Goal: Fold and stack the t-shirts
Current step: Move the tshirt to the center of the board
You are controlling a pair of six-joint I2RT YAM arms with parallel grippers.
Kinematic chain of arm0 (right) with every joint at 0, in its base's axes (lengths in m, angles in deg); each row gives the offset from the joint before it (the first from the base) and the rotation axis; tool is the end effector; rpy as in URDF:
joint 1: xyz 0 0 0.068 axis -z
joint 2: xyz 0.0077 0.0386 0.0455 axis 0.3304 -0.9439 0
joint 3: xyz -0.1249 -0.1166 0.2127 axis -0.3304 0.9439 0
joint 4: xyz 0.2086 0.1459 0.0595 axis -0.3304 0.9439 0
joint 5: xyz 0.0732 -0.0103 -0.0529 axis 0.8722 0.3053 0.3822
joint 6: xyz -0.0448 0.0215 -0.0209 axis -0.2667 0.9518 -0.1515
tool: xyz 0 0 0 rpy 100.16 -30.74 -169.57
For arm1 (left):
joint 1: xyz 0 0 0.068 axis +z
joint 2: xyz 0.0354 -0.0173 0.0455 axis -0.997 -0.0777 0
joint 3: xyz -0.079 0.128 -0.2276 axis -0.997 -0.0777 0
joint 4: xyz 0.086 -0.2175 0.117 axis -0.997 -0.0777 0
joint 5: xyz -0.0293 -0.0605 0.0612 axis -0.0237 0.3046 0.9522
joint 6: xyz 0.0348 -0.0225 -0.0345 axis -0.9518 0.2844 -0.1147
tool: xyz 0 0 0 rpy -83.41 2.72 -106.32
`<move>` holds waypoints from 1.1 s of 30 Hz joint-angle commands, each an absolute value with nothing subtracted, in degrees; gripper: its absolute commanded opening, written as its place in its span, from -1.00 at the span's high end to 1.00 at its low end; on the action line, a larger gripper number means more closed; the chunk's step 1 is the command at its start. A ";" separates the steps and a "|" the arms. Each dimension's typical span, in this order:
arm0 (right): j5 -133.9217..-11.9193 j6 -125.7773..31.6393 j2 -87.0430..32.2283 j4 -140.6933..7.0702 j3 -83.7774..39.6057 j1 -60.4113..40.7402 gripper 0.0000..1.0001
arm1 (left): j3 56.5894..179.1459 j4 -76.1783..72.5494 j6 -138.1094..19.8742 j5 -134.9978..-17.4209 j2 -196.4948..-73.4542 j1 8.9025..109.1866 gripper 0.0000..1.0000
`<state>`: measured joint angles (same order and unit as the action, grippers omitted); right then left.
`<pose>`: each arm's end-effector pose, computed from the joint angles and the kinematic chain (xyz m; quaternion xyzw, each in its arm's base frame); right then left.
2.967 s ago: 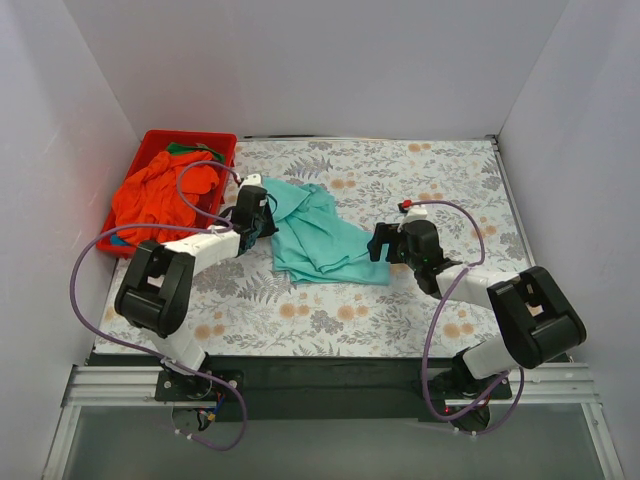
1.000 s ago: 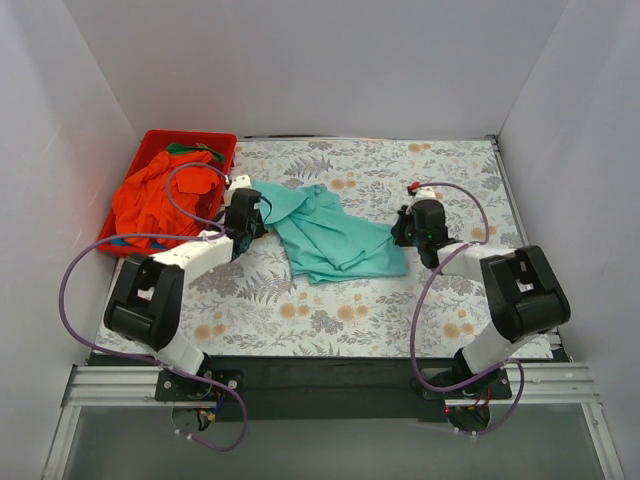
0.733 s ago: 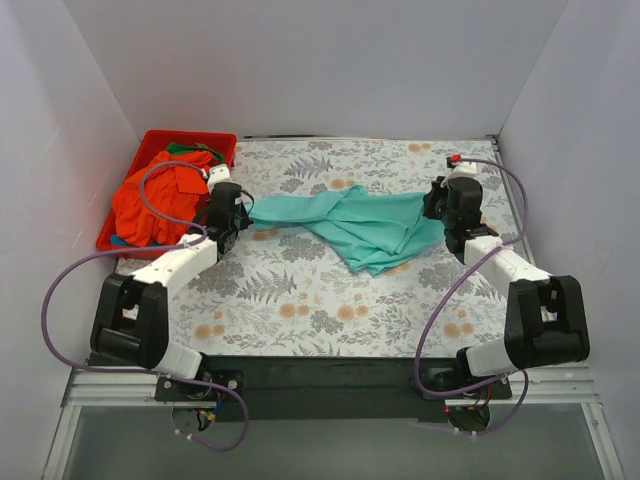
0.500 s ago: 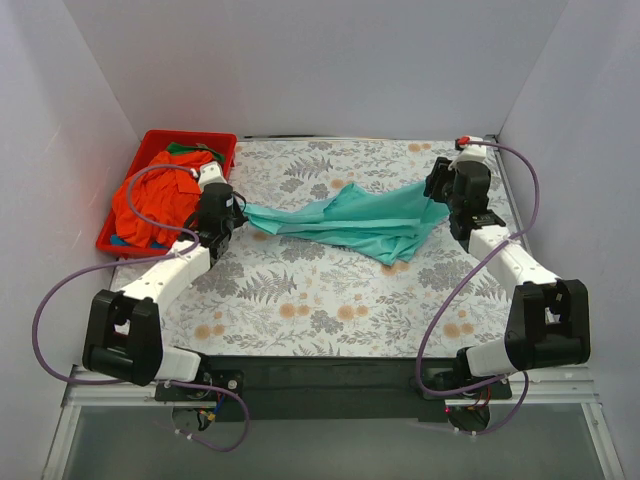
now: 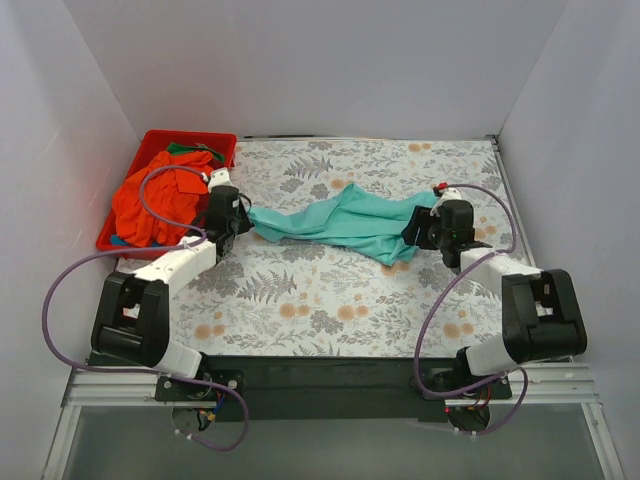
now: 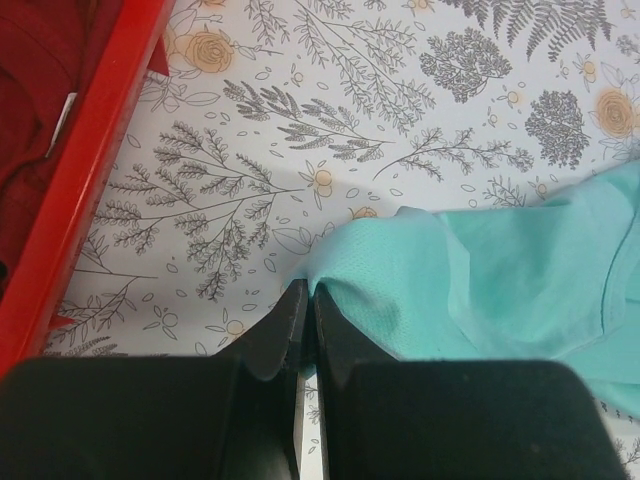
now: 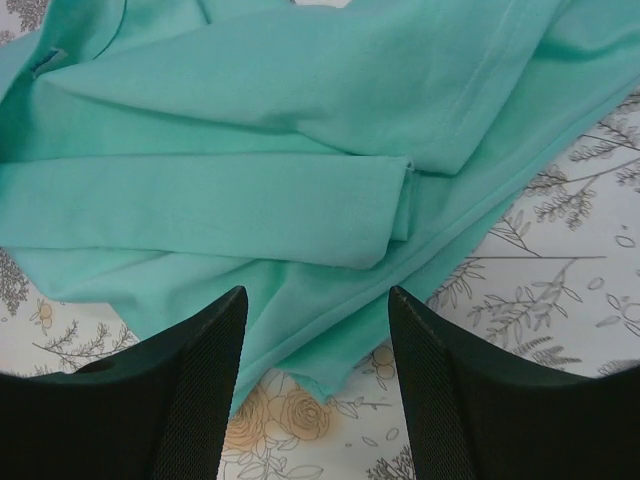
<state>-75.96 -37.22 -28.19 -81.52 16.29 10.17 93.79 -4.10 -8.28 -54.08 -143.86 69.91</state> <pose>0.2894 0.0493 0.1900 0.0372 0.8669 0.1446 0.4756 0.3050 -0.0765 0.2155 -0.4018 0.7915 -0.1982 0.4157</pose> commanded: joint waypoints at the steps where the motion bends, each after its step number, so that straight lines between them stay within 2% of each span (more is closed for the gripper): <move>1: -72.12 -35.60 -32.27 -88.15 15.06 9.80 -0.29 | 93.42 -2.25 -8.12 -55.11 -144.03 70.16 1.00; 15: -74.67 -36.48 -38.08 -89.82 10.40 9.80 -0.26 | 94.48 -2.16 -8.38 -54.76 -146.40 70.16 1.00; 21: -74.94 -36.74 -40.19 -89.99 9.34 9.89 -0.17 | 94.74 -2.16 -8.47 -54.77 -147.28 70.16 1.00; 22: -74.85 -36.83 -40.45 -89.99 9.17 9.97 -0.13 | 94.65 -2.16 -8.47 -54.76 -147.28 70.16 1.00; 25: -74.32 -36.74 -40.11 -89.82 8.99 9.89 0.16 | 94.74 -1.90 -8.47 -54.76 -147.90 70.25 1.00; 26: -73.97 -36.74 -39.84 -89.91 9.07 9.97 0.34 | 94.83 -1.64 -8.47 -55.11 -148.25 70.16 1.00; 28: -73.88 -36.74 -38.27 -89.91 9.08 9.97 0.52 | 95.09 -0.06 -8.56 -55.99 -150.00 70.16 1.00; 29: -73.88 -36.74 -37.48 -89.73 9.25 9.97 0.69 | 95.53 -0.05 -8.56 -57.39 -150.88 70.25 1.00; 33: -74.23 -36.92 -32.30 -88.16 8.73 10.50 0.92 | 99.22 -0.93 -8.21 -64.33 -155.36 71.91 1.00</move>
